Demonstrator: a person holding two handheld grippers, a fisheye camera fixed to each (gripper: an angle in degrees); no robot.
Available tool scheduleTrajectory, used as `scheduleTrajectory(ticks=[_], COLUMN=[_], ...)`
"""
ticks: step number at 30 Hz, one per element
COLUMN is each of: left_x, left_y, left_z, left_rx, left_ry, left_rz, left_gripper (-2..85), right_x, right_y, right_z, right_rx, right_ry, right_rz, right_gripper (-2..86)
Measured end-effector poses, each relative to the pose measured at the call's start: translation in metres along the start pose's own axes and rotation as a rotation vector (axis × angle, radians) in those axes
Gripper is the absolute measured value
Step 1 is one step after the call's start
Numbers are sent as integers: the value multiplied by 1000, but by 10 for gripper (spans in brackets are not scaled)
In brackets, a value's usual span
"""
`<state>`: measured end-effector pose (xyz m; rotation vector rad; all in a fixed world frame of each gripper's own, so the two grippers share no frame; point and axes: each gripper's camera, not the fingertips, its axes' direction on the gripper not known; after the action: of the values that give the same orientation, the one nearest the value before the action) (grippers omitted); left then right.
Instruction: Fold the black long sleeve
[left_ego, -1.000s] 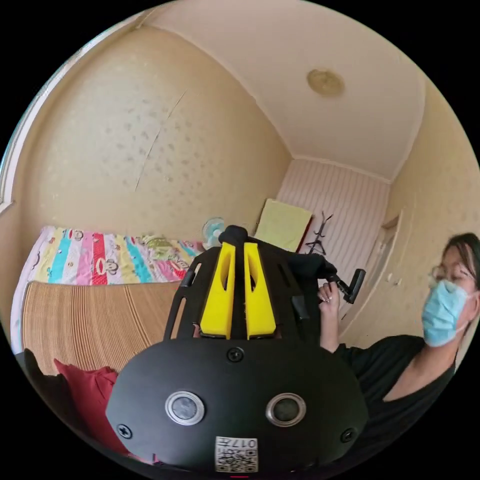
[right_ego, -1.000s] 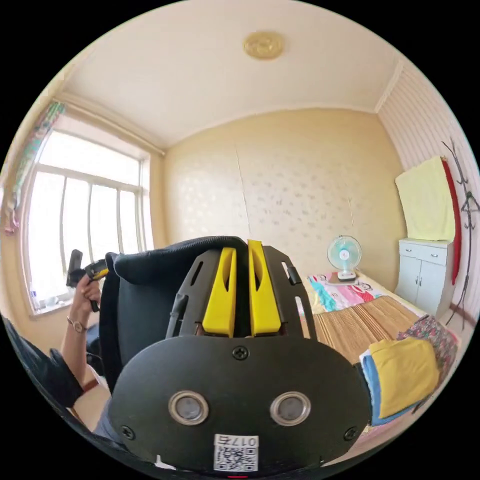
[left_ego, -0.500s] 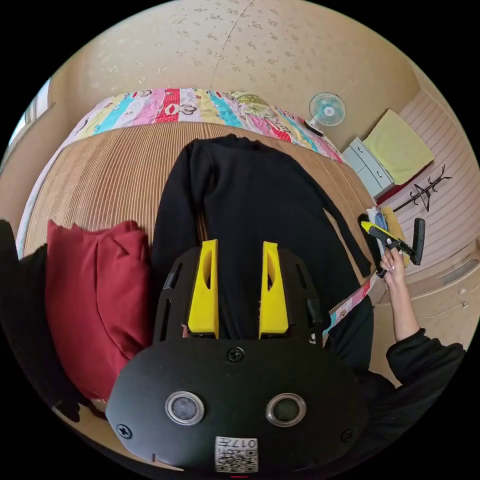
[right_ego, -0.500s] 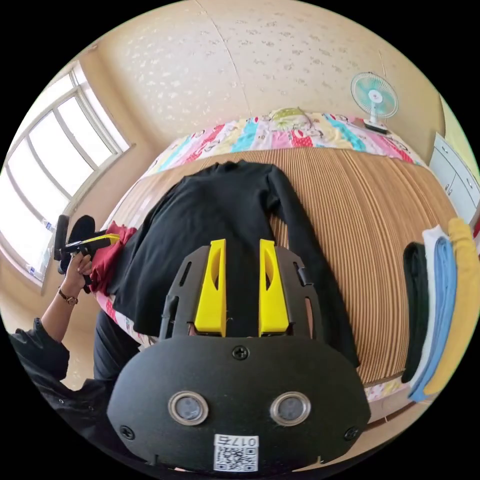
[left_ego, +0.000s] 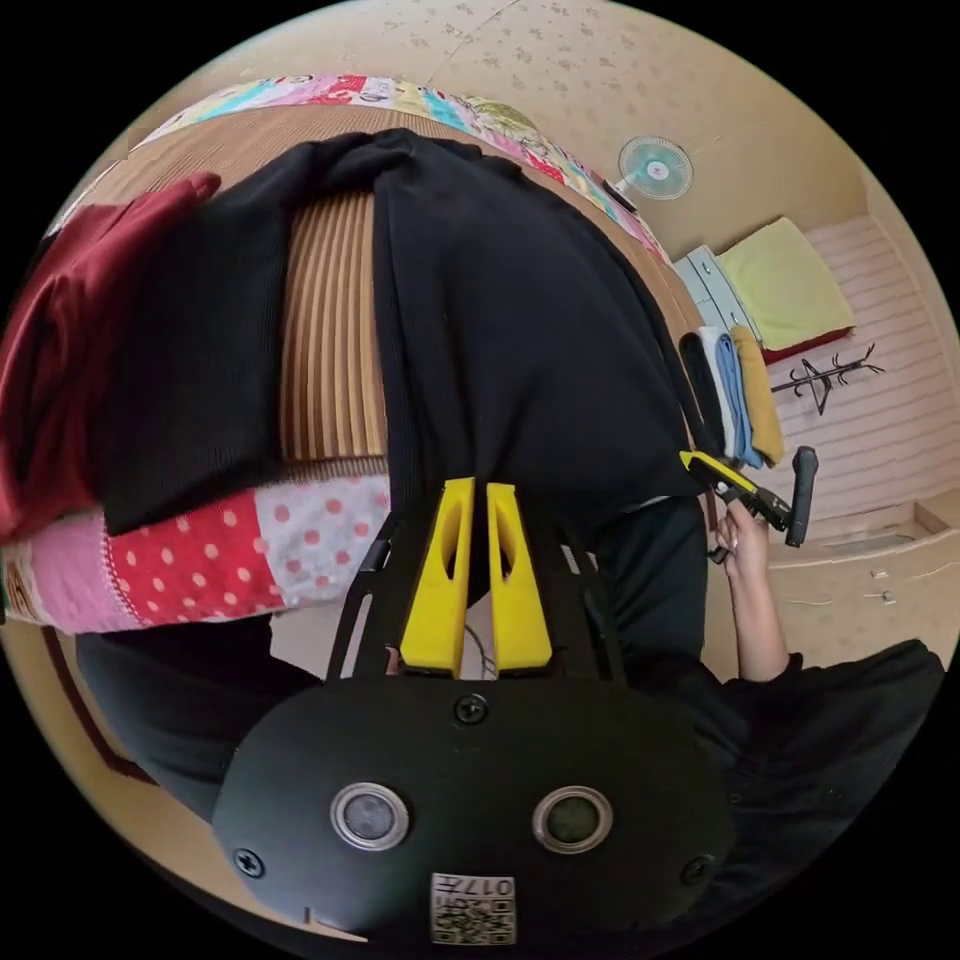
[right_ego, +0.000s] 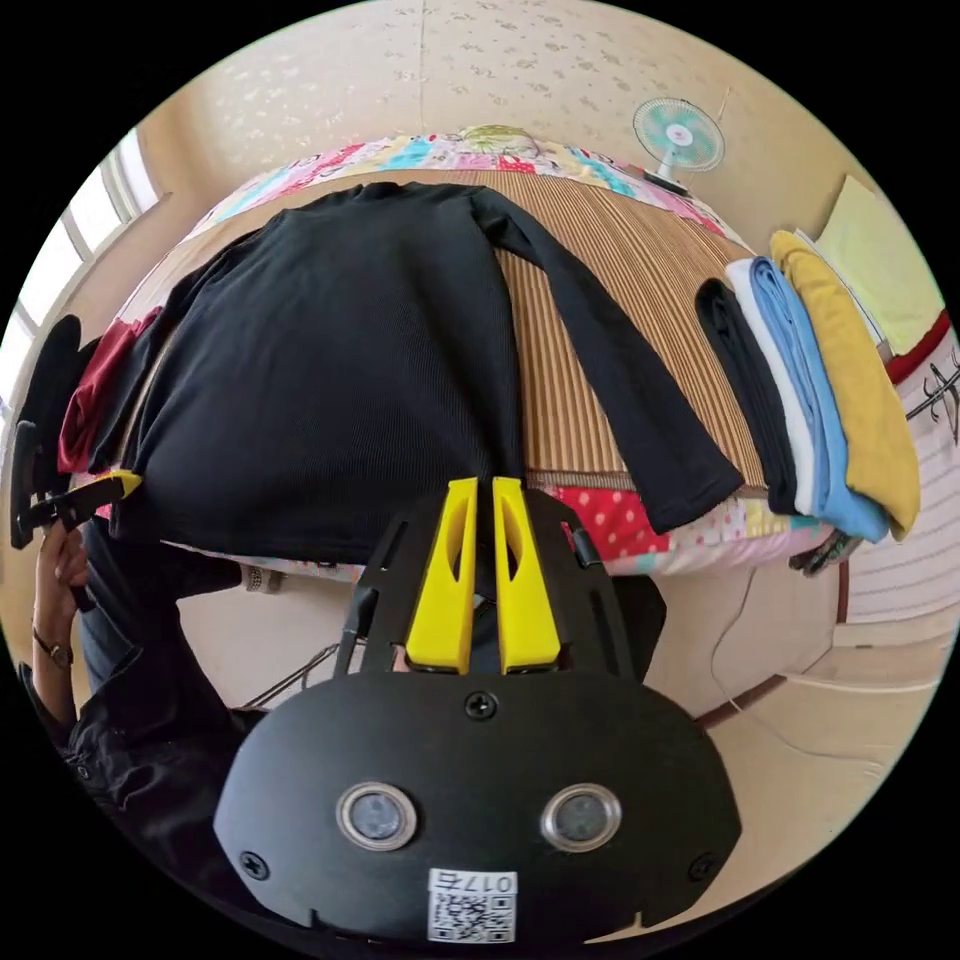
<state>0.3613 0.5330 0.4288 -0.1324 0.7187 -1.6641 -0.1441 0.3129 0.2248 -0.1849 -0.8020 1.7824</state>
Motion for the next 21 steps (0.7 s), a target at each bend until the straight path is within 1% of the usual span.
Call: scheduleTrajectory(ticks=[2,4,5,6,7,8,9,10,13,14,16,18,20,21], left_x=[8,9,6,2,0,-4,-7,-8,-20,-27,-23,-9,-5,-5], left_y=[10,22,31,38,40,43,43,41,19,11,7,4,1,-3], left_z=[2,-13,-32,-53,-63,-82,-94,-98,-84,-67,-57,-58,-72,-91], left_rx=[-60,-22,54,138,179,247,284,287,159,74,38,-34,-78,-77], left_ry=[57,78,54,6,-28,-113,-191,-218,-327,-387,-472,-575,-583,-516], left_rz=[54,72,58,45,40,24,19,24,61,49,77,145,183,187], left_gripper=[29,27,32,56,68,94,111,116,123,122,94,55,29,24], right_x=[6,15,18,21,24,25,28,32,31,29,17,8,4,3], right_y=[11,24,27,32,37,39,42,42,34,31,23,24,28,30], right_z=[-1,-4,-6,-11,-17,-21,-27,-32,-32,-30,-23,-26,-30,-33], right_rx=[-54,-76,-72,-47,-5,18,59,90,102,88,45,73,102,116], right_ry=[20,27,30,25,10,2,-13,-32,-77,-75,-69,-88,-114,-136], right_rz=[38,60,62,59,47,43,49,63,56,48,8,-32,-57,-70], right_gripper=[37,38,38,38,37,36,34,32,33,34,39,42,45,46])
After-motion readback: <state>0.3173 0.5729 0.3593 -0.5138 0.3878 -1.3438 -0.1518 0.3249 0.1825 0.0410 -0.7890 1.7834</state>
